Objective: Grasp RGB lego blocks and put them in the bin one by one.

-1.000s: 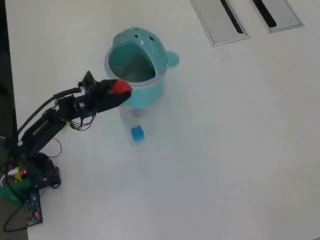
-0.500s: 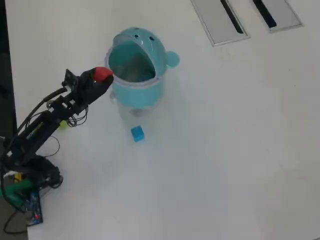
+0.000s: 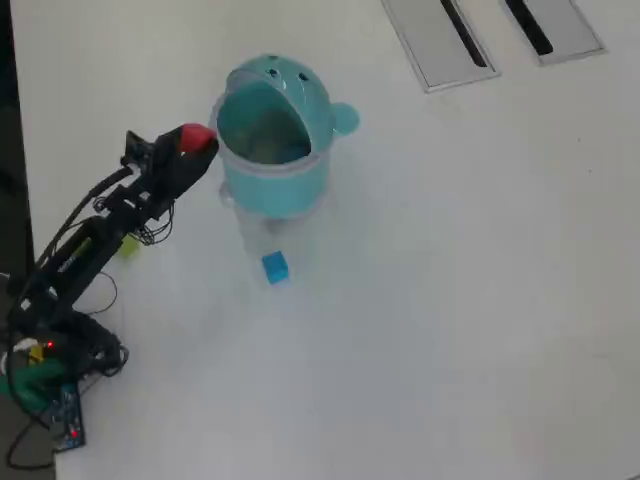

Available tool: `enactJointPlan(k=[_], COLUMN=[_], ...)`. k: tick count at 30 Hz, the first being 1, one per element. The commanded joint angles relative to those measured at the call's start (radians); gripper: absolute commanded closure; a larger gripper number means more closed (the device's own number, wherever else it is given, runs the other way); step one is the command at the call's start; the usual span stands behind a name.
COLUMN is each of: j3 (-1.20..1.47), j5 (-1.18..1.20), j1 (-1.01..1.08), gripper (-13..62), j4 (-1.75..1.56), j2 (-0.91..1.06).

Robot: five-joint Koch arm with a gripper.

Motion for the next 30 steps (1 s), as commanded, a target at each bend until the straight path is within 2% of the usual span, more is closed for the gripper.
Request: enactJointPlan(k=[1,22,28,30], j3=[-0.072,-0.472,-0.505,-0.537], j5=[-0.012,-0.041,-0.041,-0.023], j1=[-0.015,-0.101,-0.083,-0.074], gripper=[40.3,40.6,40.5,38.2], j4=[-0.129,-0.212,-0.213,-0.210], j2=[-0.008,-0.460,-0.532,-0.566])
